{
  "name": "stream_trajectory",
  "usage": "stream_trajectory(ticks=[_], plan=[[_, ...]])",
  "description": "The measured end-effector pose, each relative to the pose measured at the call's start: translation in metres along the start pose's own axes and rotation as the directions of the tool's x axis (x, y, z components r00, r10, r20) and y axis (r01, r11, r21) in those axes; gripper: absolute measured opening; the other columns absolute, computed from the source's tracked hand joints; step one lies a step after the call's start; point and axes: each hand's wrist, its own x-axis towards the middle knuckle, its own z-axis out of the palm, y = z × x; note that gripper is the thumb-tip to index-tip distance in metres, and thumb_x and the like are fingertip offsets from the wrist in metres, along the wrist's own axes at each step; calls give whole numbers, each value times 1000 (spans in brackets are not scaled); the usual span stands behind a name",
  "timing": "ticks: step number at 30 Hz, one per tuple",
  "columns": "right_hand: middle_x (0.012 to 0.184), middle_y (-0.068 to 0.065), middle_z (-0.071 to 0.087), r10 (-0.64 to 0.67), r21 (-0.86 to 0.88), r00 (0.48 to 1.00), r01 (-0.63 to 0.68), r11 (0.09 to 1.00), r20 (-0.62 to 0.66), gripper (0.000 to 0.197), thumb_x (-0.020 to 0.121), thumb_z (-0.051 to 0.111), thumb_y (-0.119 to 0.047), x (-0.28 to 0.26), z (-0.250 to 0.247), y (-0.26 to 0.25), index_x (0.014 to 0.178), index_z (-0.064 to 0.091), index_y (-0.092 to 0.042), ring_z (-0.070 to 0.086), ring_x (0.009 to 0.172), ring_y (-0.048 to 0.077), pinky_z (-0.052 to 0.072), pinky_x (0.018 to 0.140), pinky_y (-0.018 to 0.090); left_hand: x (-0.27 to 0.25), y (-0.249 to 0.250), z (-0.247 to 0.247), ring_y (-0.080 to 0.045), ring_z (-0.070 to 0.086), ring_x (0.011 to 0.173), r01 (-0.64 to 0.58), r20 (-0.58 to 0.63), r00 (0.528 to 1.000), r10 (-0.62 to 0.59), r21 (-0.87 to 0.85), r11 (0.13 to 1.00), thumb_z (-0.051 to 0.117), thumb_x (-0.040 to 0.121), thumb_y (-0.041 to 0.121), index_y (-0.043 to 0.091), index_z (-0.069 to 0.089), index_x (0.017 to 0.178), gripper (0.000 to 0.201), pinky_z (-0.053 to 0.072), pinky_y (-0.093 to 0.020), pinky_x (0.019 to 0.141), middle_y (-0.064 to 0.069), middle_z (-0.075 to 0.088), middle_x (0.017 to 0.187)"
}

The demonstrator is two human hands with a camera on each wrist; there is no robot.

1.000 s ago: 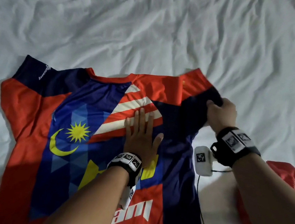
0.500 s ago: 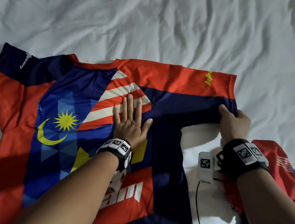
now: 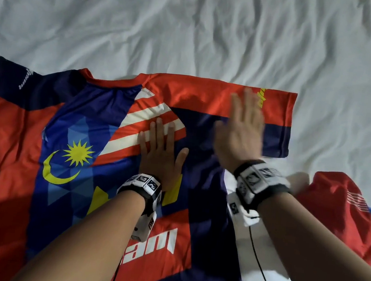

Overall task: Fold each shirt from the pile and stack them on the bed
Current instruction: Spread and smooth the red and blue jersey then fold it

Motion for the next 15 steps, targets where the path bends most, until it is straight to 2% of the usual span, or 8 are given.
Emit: stream_trajectory(ticks=[1,2,4,6,9,12,15], plan=[[170,12,-2,-140,-53,978,150,987,153,73,98,46,-32,2,15,-15,162,17,-14,-7,157,32,2,127,50,0,0,0,-35,-1,158,-3,3,1000,3,-6,1000,14,104,61,12,6,164,78,-2,-58,125,-19,-1,171],[170,10,-9,-231,-103,934,266,958,272,72,102,40,-38,3,31,-25,163,10,-16,-13,156,30,-1,127,52,-1,-1,1,-35,0,158,-6,1,1000,6,-9,1000,15,104,61,12,8,164,78,-1,-58,125,-20,-1,170],[170,7,-12,-276,-158,880,357,921,386,70,105,26,-53,12,53,-28,164,2,-22,-14,156,28,-1,126,53,-1,-4,2,-37,2,158,-20,-11,1000,20,-5,1000,16,104,61,11,11,164,78,1,-60,124,-21,1,170],[171,3,-12,-214,-168,900,294,941,379,70,104,17,-63,27,62,-8,163,-3,-30,-13,157,24,-5,126,50,0,-5,4,-36,0,158,-22,-24,999,22,-3,1000,17,104,61,11,10,164,78,-1,-60,124,-20,0,170],[171,0,-12,-79,-201,944,149,968,321,69,103,14,-64,34,51,36,162,-4,-35,-11,157,22,-9,126,45,1,-3,3,-33,-3,158,9,-20,1000,-9,2,1000,16,104,62,13,4,164,78,-3,-58,125,-18,-3,170],[170,-2,-15,35,-267,949,53,962,313,69,102,14,-67,31,31,79,161,-7,-39,-10,157,24,-12,124,47,0,-3,3,-30,-9,158,18,8,1000,-18,4,1000,12,104,63,16,-5,163,78,-5,-58,125,-16,-10,171],[169,0,-18,203,-286,941,-123,950,269,73,100,13,-72,32,11,114,161,-6,-38,-13,156,22,-15,124,48,0,-4,4,-31,-9,158,15,21,1000,-16,34,999,5,102,64,15,-3,164,79,-2,-59,124,-17,-9,171]])
